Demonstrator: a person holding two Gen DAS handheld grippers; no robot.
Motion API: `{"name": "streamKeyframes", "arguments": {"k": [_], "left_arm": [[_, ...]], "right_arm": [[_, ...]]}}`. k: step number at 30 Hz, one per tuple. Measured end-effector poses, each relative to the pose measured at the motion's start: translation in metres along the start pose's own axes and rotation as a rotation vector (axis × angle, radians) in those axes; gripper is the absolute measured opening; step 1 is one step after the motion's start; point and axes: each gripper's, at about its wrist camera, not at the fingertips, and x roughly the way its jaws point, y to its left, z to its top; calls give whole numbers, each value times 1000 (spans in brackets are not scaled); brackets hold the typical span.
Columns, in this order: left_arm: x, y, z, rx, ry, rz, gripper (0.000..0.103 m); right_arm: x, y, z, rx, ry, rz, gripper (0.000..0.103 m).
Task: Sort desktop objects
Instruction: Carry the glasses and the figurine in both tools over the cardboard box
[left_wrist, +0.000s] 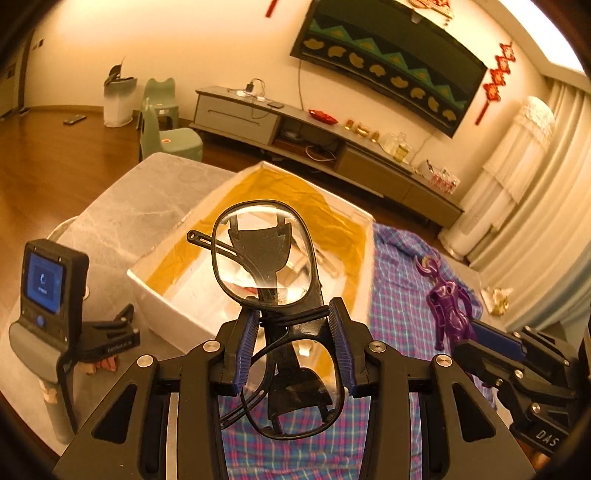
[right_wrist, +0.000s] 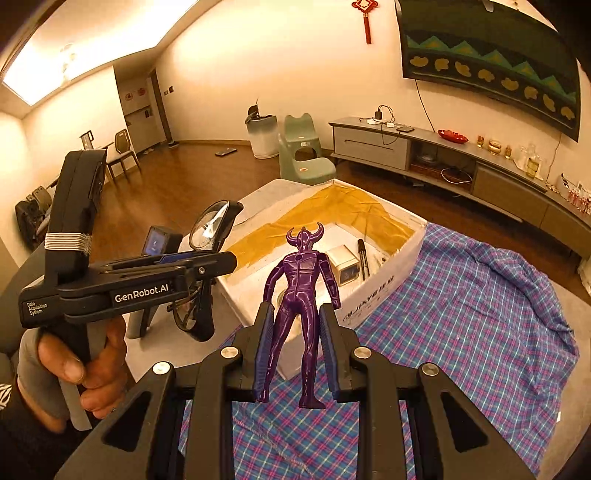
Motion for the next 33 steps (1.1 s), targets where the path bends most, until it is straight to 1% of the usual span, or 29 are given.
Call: {"name": "streamKeyframes", "arguments": {"k": [13,16,19,22,26,30,33], "left_arm": [[37,24,52,-29,-17,32,40],[46,34,55,-44,-13,28,40],[60,45,55,-60,16,24,40],[70,49,57,-62,33,40,40],[77,47,58,-40,51,57,40],[86,37,52,23,85,86,40],[91,30,47,41,116,55,40]], "right_arm": [[45,0,50,-53,53,-59,27],[57,-3,58,-63,71,-74,27],[73,-7,67,-67,95,-82,27],[93,-11,76,-64,122,-81,27],[123,-19,90,-47,161,-79,27],[153,-26,101,-38,202,-88,27],[173,-31,109,-30,230,-92,27]]}}
